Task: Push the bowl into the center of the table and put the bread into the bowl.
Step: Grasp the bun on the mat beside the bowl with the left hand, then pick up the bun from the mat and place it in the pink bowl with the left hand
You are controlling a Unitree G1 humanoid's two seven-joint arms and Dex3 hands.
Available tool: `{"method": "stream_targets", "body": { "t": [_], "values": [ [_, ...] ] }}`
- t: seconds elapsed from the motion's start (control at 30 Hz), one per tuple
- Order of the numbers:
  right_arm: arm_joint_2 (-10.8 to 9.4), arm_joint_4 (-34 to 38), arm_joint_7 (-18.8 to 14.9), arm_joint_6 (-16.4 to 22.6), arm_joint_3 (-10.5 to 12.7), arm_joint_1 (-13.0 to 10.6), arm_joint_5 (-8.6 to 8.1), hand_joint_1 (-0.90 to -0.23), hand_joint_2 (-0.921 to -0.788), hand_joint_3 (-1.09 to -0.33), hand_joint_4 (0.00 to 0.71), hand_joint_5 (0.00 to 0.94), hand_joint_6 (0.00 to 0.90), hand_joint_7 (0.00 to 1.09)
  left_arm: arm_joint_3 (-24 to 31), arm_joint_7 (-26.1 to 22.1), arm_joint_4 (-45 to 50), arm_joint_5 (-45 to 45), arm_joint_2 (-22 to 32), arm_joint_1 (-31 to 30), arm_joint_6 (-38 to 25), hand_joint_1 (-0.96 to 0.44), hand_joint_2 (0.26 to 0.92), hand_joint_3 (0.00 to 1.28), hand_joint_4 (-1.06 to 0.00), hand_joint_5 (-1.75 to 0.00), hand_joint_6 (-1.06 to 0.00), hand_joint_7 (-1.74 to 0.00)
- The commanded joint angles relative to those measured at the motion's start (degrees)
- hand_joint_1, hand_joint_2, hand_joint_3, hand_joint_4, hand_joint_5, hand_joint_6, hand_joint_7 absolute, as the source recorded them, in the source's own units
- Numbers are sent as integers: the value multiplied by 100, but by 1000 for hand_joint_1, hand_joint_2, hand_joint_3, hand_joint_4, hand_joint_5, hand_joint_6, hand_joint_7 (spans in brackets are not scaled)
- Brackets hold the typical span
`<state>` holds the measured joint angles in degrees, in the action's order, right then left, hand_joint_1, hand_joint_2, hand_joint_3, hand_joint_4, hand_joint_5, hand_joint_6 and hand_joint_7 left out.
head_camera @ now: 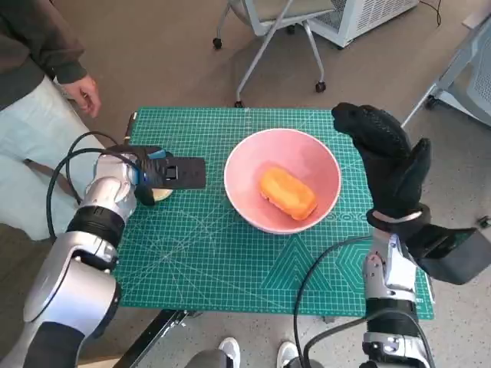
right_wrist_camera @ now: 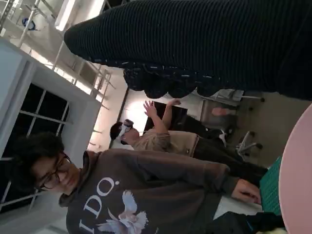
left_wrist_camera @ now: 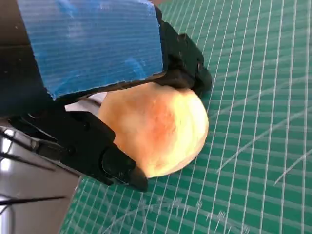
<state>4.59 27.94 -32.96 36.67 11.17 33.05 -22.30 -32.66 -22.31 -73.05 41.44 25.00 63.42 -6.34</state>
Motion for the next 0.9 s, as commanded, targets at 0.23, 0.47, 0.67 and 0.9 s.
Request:
{"method": "stream_targets", "body": {
  "t": [0.23,0.47,0.67,0.9],
  "values": [
    [-10,99,11,-37,-4,-86,-6,-651,-921,-680,192,0,66,509,227,318,297,-247,184,-207,389,4,897,43,-775,-1106,-696,-1059],
    [-20,84,-18,-97,-24,-80,-44,-653,-921,-682,191,0,65,508,486,161,1295,-430,507,-333,502,1,905,35,-770,-1079,-680,-1115],
    [-22,106,-44,-136,-29,-45,-67,-661,-921,-681,190,0,66,510,972,-163,3203,-667,880,-783,182,2,910,30,-770,-1095,-674,-1102],
    [-45,146,-60,-128,-47,-19,-58,-657,-921,-682,189,0,65,512,1599,-419,5241,-1031,1007,-1273,-131,2,907,22,-795,-1075,-681,-1087]
  ]
}}
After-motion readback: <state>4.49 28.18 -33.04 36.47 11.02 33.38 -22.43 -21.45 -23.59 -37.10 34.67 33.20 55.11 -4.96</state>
